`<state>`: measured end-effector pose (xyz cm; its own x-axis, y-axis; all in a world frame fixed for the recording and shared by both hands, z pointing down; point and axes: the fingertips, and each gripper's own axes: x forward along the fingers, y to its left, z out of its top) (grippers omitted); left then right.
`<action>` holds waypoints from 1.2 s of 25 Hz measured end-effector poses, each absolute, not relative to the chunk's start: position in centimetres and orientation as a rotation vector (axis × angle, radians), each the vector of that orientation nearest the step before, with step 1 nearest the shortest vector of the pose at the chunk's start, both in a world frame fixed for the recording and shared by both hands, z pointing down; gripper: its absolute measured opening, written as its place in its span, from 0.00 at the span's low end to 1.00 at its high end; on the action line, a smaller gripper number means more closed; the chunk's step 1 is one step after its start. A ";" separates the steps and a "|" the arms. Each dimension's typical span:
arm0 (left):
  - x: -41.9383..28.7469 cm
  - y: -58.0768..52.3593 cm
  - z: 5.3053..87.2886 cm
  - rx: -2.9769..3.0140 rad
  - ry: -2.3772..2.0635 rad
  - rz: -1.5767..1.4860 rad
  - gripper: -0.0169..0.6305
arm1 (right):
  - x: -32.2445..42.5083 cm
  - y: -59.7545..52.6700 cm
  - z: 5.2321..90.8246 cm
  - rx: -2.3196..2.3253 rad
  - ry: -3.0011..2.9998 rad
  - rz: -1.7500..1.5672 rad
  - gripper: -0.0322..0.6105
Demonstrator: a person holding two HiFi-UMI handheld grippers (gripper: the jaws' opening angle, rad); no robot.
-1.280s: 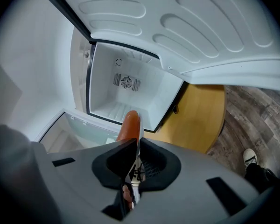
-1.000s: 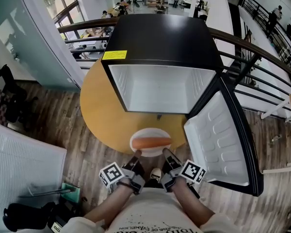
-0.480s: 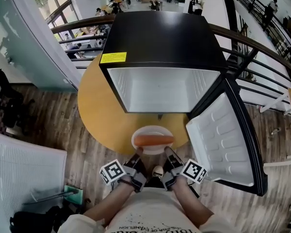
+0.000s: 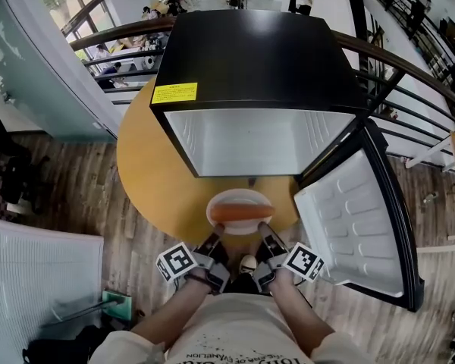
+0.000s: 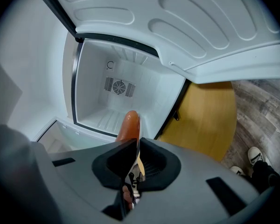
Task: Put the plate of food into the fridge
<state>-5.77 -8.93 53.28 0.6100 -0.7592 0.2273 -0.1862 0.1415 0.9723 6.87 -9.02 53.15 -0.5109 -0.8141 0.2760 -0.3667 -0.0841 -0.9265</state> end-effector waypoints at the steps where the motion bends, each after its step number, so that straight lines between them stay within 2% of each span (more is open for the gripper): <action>1: -5.8 -9.3 53.4 1.401 -0.870 -0.497 0.08 | 6.8 -9.4 53.2 -1.279 1.817 -1.623 0.11; 30: -5.2 -20.0 57.6 1.395 -0.869 -0.511 0.08 | 7.6 -19.9 57.2 -1.395 1.760 -1.576 0.11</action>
<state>-5.24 -20.00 57.57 0.6056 -0.7640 0.2228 -0.1772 0.1435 0.9737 7.58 -19.87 57.19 -0.4252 -0.8494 0.3127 -0.4038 -0.1311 -0.9054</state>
